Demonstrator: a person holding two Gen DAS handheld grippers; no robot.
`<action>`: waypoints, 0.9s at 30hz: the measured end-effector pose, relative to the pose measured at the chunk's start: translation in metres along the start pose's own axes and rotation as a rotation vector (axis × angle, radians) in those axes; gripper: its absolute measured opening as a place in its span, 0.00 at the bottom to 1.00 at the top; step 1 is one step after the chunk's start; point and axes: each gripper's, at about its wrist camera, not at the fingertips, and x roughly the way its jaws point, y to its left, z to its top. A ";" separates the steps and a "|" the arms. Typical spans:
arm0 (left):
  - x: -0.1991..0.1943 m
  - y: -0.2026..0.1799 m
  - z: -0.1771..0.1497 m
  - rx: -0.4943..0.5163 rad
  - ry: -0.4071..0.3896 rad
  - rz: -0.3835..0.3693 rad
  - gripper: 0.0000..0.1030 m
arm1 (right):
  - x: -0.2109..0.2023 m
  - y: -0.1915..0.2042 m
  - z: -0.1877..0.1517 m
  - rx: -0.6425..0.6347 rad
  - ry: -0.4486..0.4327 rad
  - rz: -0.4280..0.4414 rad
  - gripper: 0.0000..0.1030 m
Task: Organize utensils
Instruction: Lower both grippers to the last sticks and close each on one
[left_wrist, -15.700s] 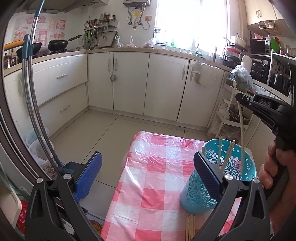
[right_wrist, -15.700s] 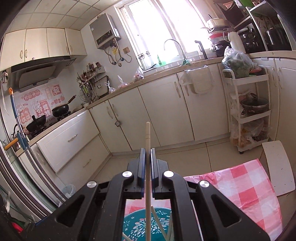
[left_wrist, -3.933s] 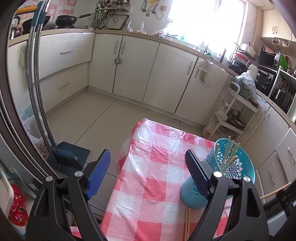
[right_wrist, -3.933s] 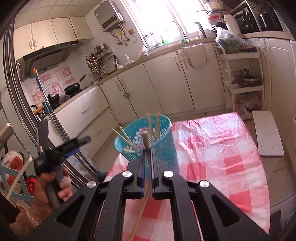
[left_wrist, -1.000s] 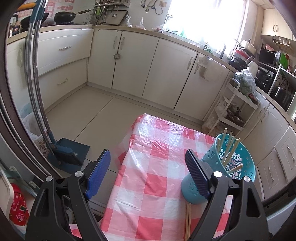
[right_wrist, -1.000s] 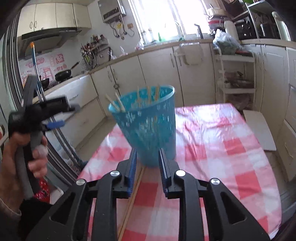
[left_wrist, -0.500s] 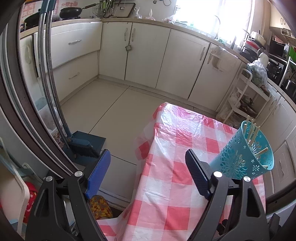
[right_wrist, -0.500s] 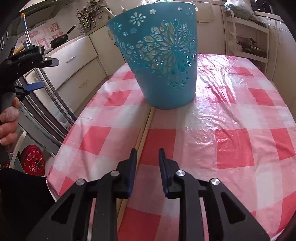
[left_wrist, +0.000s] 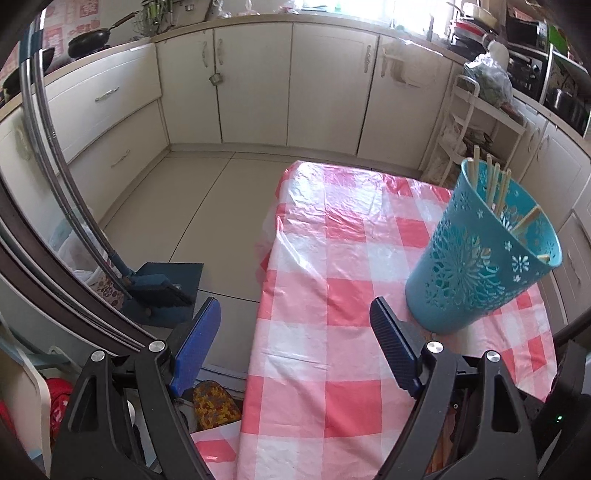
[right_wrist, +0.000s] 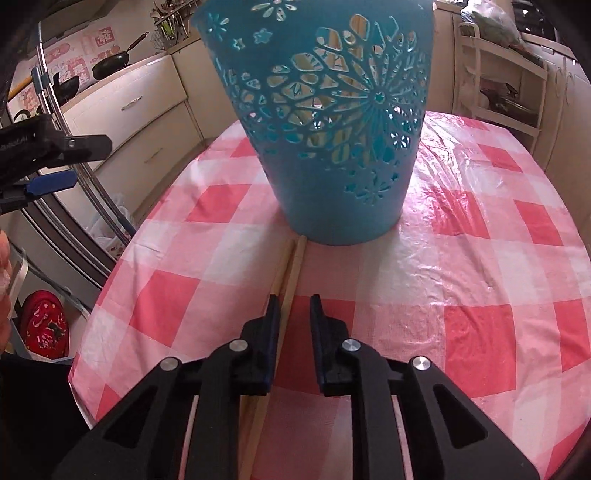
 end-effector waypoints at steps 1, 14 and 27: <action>0.004 -0.008 -0.004 0.024 0.017 -0.007 0.77 | -0.001 0.001 -0.002 -0.023 -0.001 -0.016 0.08; 0.053 -0.114 -0.062 0.233 0.199 -0.089 0.73 | -0.033 -0.069 -0.018 0.115 0.020 -0.028 0.06; 0.055 -0.141 -0.067 0.302 0.229 -0.160 0.04 | -0.029 -0.077 -0.012 0.140 0.008 0.029 0.06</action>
